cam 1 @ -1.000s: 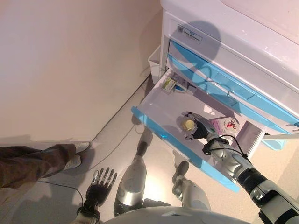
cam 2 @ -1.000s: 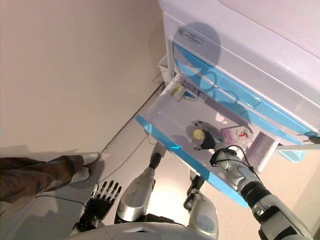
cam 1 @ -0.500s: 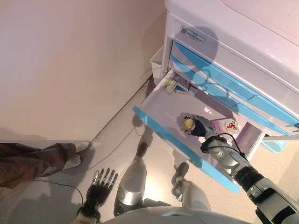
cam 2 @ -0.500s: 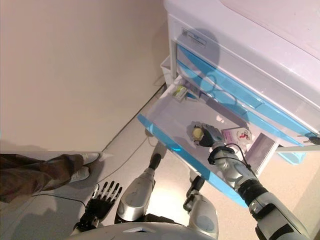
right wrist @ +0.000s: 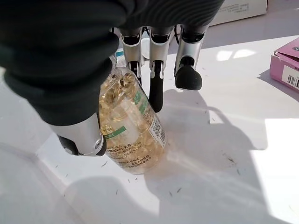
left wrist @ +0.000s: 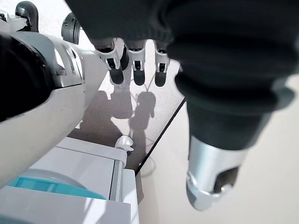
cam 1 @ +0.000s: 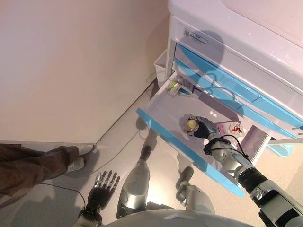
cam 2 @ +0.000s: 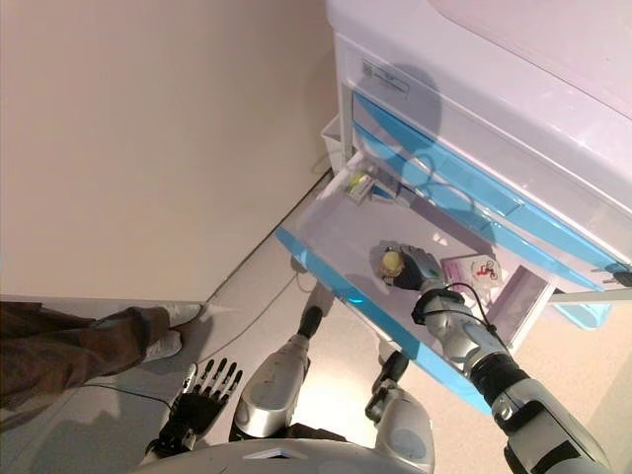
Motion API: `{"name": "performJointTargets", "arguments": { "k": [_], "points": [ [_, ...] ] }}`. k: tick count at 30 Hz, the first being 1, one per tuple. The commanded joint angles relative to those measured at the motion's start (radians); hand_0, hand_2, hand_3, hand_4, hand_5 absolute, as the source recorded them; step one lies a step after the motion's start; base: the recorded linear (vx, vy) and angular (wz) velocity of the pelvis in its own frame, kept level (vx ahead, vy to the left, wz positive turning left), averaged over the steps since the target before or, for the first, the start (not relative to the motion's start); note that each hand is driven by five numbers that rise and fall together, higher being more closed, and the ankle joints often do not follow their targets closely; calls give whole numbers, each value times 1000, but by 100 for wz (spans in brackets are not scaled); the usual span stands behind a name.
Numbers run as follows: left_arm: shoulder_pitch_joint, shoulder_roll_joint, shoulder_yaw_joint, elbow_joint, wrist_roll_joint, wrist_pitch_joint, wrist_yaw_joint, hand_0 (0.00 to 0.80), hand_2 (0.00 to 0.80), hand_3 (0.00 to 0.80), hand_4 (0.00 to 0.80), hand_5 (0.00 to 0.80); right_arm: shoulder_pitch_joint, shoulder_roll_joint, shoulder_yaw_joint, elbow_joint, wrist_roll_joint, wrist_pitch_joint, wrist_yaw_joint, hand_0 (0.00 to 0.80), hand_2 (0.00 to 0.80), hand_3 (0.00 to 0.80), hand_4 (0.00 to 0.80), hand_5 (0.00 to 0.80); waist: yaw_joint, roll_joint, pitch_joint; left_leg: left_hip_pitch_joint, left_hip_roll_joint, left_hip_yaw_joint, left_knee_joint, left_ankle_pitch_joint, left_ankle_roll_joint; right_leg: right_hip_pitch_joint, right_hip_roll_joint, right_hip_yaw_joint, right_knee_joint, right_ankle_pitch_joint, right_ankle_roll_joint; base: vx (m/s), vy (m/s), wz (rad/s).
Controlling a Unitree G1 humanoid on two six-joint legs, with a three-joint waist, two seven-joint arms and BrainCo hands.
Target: Open the drawer and pick up the medicine
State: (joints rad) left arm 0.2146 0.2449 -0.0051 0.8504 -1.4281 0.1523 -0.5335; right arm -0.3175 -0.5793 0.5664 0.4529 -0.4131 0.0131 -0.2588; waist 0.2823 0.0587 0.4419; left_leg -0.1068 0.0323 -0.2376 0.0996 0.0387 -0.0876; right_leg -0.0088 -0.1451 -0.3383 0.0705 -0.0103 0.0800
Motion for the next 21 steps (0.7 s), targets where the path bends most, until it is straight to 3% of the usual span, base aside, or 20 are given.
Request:
{"name": "performJointTargets", "arguments": {
  "k": [1, 4, 11, 21],
  "points": [
    [51, 26, -36, -18, 27, -3, -9, 0, 0, 0, 0, 0, -3, -5, 63, -49, -4, -43, -25, 800, 800, 800, 800, 800, 21, -45, -29, -45, -39, 15, 17, -10, 44, 2, -9, 21, 60, -7, 23, 0, 0, 0],
    [57, 25, -29, -26, 34, -2, -7, 0, 0, 0, 0, 0, 2, -26, 58, -110, -12, -63, -18, 800, 800, 800, 800, 800, 18, -50, -36, -38, -37, 16, 11, -11, 43, 6, -8, 25, 56, -6, 27, 0, 0, 0],
    [76, 16, -12, -31, 36, -9, 11, 0, 0, 0, 0, 0, 18, -119, -4, -445, 19, -67, 95, 800, 800, 800, 800, 800, -6, -71, -72, -5, -22, 32, -17, -11, 41, 22, -3, 49, 42, 0, 41, 24, 0, -5],
    [103, -15, 19, -25, 36, -18, 41, 0, 0, 0, 0, 0, 26, -233, -159, -822, 182, -157, 385, 800, 800, 800, 800, 800, -48, -105, -152, 52, 0, 80, -57, -14, 39, 47, 3, 94, 16, 1, 55, 44, 19, -15]
  ]
}}
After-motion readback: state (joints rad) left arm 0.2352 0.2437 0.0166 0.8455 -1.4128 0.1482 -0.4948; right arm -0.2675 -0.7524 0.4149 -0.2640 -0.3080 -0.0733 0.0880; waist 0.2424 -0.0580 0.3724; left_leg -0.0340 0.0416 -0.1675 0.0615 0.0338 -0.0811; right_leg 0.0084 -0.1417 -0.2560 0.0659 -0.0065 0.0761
